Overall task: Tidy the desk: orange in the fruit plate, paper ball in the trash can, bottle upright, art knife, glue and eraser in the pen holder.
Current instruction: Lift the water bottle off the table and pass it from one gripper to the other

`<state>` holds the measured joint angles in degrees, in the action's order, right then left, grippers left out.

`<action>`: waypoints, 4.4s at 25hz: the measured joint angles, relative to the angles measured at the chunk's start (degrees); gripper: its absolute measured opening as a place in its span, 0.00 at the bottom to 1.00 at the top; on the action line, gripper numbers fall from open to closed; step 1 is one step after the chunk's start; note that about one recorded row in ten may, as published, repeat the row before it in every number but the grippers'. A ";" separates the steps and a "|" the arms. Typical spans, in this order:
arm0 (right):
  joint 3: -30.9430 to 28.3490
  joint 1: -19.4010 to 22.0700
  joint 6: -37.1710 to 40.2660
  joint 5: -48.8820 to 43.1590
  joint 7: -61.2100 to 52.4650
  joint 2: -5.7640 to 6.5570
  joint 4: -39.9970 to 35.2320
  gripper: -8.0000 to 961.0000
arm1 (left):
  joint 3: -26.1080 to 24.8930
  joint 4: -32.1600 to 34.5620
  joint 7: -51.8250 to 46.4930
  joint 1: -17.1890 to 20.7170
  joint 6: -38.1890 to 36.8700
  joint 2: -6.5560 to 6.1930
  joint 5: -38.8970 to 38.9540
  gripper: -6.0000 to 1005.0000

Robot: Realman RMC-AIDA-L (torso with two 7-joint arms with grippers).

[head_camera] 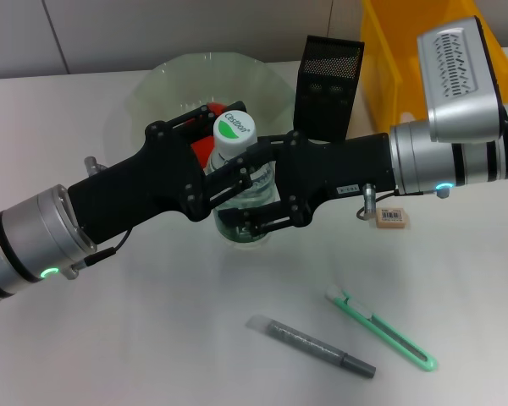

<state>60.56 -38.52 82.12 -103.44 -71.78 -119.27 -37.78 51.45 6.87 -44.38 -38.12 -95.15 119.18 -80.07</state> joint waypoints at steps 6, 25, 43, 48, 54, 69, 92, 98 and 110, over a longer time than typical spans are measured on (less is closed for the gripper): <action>0.00 0.23 0.24 -0.01 0.19 -0.07 0.00 0.79 | 0.03 0.14 -0.62 0.28 0.87 -0.01 -0.01 0.56; -0.55 0.64 1.29 0.69 -1.02 -0.08 -0.70 0.79 | 2.22 4.18 -6.70 0.08 2.58 -0.36 -0.12 0.44; -0.75 0.90 1.12 0.79 -1.58 -0.08 -1.68 0.79 | 2.24 4.91 -6.93 0.06 2.96 -0.27 -0.16 0.44; -0.67 0.90 1.26 0.79 -2.32 -0.08 -2.22 0.79 | 2.25 4.91 -6.95 0.06 3.18 -0.27 -0.17 0.44; -0.37 1.29 1.73 1.06 -3.79 -0.08 -4.43 0.78 | 2.24 4.91 -6.95 0.05 3.41 -0.18 -0.16 0.44; -0.18 1.78 2.13 2.32 -4.55 -0.15 -5.65 0.78 | 2.25 4.90 -6.95 -0.01 3.51 -0.18 -0.26 0.44; -0.18 2.96 3.09 3.42 -4.55 -0.05 -7.00 0.75 | 2.25 4.99 -6.95 -0.02 3.21 -0.18 -0.14 0.44; -0.16 3.07 2.97 3.87 -4.70 -0.03 -7.12 0.75 | 2.24 5.00 -6.94 -0.03 3.14 -0.18 -0.05 0.44; -0.18 3.02 3.15 3.87 -5.48 -0.08 -7.36 0.75 | 2.25 4.99 -6.95 -0.11 2.96 -0.18 0.01 0.44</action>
<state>60.38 -35.49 85.27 -99.57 -77.26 -119.36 -45.14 53.70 11.86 -51.33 -38.23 -92.19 119.00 -80.07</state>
